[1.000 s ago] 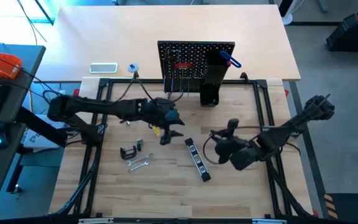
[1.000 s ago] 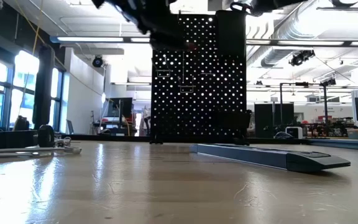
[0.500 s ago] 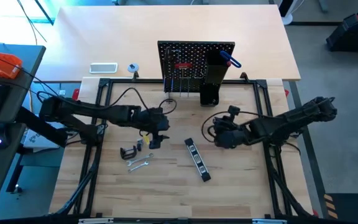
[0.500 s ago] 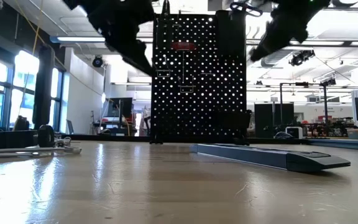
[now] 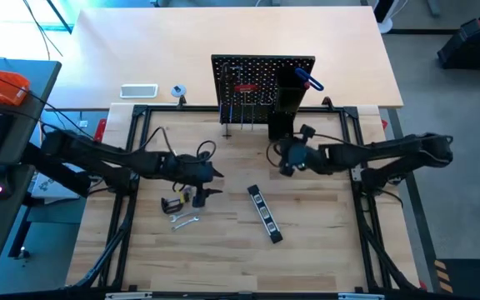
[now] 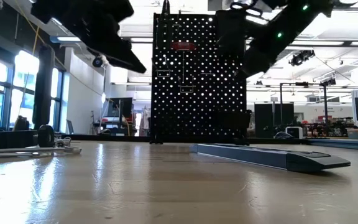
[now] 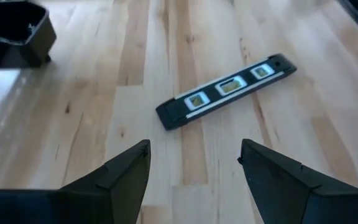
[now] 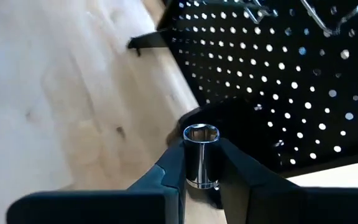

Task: Hang tools onto peg board
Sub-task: Put the socket into the bottom black bin on the peg board, then put the spirit level into the top black bin on the peg board

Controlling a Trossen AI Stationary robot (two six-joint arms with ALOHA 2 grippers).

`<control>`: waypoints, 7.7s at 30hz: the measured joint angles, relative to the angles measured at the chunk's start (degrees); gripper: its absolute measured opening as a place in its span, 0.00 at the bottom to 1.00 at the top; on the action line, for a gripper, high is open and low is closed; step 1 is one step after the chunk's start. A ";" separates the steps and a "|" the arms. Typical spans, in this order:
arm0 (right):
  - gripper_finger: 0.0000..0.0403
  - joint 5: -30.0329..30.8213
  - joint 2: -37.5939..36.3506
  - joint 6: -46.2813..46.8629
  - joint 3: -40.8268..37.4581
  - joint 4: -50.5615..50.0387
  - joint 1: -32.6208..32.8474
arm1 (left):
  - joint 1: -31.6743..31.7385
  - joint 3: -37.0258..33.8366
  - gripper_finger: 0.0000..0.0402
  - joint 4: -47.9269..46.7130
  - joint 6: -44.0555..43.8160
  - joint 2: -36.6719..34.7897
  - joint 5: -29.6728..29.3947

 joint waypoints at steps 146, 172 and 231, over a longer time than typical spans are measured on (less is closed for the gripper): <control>0.63 -14.96 30.53 40.93 0.04 21.51 20.58 | -10.07 -1.66 0.60 22.78 -5.61 17.83 -2.12; 0.62 -12.43 17.86 39.26 -0.32 4.86 19.39 | -9.96 -1.66 0.60 22.90 -6.01 17.83 -2.14; 0.13 -8.36 25.05 43.51 10.58 -15.24 23.98 | -9.70 -1.66 0.60 23.98 -6.01 17.83 -2.15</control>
